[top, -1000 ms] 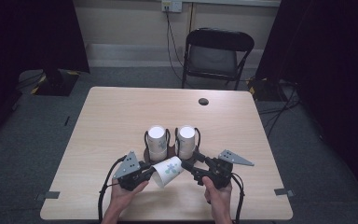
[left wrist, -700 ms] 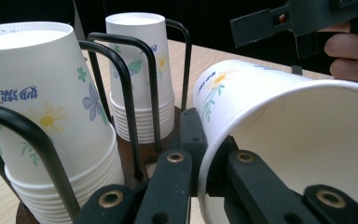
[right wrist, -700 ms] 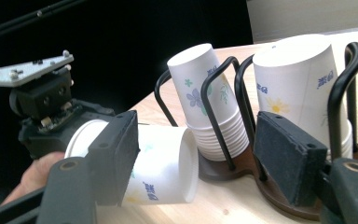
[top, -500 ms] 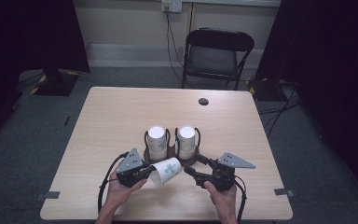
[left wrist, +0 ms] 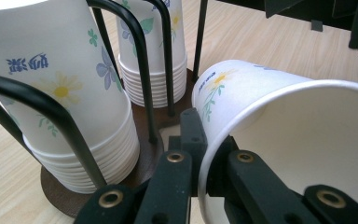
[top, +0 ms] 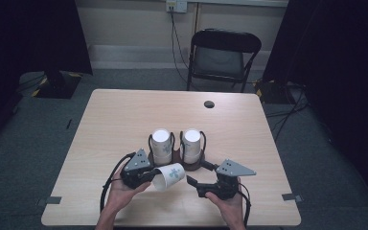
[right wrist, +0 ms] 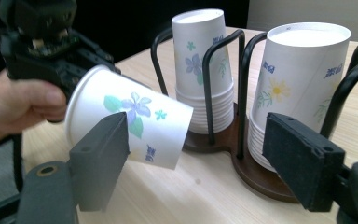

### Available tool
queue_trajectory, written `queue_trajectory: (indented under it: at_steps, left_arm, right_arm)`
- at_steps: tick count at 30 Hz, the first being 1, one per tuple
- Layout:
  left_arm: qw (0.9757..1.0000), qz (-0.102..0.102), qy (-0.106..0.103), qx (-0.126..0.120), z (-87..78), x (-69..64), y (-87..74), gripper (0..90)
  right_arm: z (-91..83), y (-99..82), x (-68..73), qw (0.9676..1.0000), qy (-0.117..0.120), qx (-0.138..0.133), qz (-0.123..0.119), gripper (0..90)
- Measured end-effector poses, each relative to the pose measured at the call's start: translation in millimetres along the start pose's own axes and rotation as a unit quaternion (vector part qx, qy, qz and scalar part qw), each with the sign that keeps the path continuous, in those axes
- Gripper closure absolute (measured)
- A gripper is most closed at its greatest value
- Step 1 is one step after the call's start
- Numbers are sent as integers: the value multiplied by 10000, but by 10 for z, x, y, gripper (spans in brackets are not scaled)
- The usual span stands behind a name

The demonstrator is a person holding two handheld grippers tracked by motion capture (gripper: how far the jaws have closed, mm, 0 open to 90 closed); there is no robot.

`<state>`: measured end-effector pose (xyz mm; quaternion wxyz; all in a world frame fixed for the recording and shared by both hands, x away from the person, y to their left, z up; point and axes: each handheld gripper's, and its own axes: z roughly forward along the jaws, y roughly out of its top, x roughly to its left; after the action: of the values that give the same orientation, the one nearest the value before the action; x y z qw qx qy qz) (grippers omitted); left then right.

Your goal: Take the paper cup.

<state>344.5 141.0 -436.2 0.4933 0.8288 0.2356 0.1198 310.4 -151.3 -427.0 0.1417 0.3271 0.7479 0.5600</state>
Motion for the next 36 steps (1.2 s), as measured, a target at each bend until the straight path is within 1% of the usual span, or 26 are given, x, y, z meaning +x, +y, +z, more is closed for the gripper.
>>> queue_trajectory:
  at_steps: [3,5,7,8,9,10,14,15,16,17,18,19,21,22,24,25,26,27,28,29,30,31,32,33,35,36]
  left_arm:
    - [9999,-49,-68,80,2,9,28,896]
    - [9998,-100,-123,132,-3,20,45,895]
    - [9994,-161,-238,209,0,25,58,895]
    - [9993,-143,-241,264,5,29,62,895]
    - [9989,-175,-235,358,15,27,67,895]
    - [9987,-222,-250,393,29,28,69,895]
    - [9979,-299,-222,538,61,32,96,896]
    - [9976,-324,-255,564,72,24,104,896]
    - [9969,-309,-326,649,80,26,116,896]
    - [9963,-335,-359,705,98,17,124,895]
    - [9959,-314,-372,767,106,16,133,895]
    - [9956,-343,-427,758,113,14,136,895]
    - [9950,-383,-623,684,115,4,141,893]
    - [9948,-366,-609,723,117,-4,146,893]
    - [9944,-307,-450,904,141,-8,155,893]
    - [9938,-327,-476,946,150,-3,155,894]
    - [9935,-362,-542,933,157,-5,157,894]
    - [9934,-351,-432,1007,162,-14,168,894]
    - [9925,-350,-365,1111,166,-21,177,893]
    - [9918,-367,-399,1157,168,-26,179,892]
    - [9919,-371,-443,1133,177,-23,184,892]
    - [9918,-421,-411,1138,180,-26,191,891]
    - [9913,-424,-406,1179,184,-25,199,892]
    - [9910,-402,-437,1198,192,-21,208,892]
    - [9905,-484,-472,1198,204,-23,224,892]
    - [9903,-485,-492,1204,209,-25,232,892]
  right_arm:
    - [-6,-3,34,9998,10,95,-198,210]
    - [-8,-12,60,9993,73,56,-354,209]
    - [-4,-17,89,9987,163,26,-492,205]
    - [-1,-15,113,9979,152,54,-626,205]
    - [1,-13,128,9974,153,78,-694,205]
    - [8,-9,146,9968,169,90,-777,205]
    - [37,6,201,9946,239,137,-1003,197]
    - [50,6,210,9939,251,171,-1056,197]
    - [63,4,219,9933,270,208,-1100,196]
    - [78,2,227,9927,280,238,-1146,187]
    - [93,-1,238,9922,284,267,-1188,182]
    - [108,-5,251,9914,305,298,-1238,182]
    - [132,-15,286,9893,329,364,-1377,182]
    - [144,-22,301,9884,357,395,-1426,181]
    - [159,-34,325,9871,391,407,-1500,181]
    - [165,-37,334,9864,407,410,-1539,181]
    - [175,-38,343,9853,408,436,-1602,181]
    - [181,-38,357,9845,342,443,-1665,181]
    - [187,-37,369,9836,301,440,-1723,181]
    - [191,-34,366,9836,323,438,-1722,181]
    - [192,-32,365,9834,349,443,-1727,181]
    - [194,-33,369,9826,362,451,-1765,181]
    - [196,-35,377,9819,369,463,-1797,181]
    - [202,-38,386,9808,401,490,-1845,181]
    - [228,-48,410,9785,391,542,-1953,178]
    - [243,-55,423,9766,376,582,-2036,176]
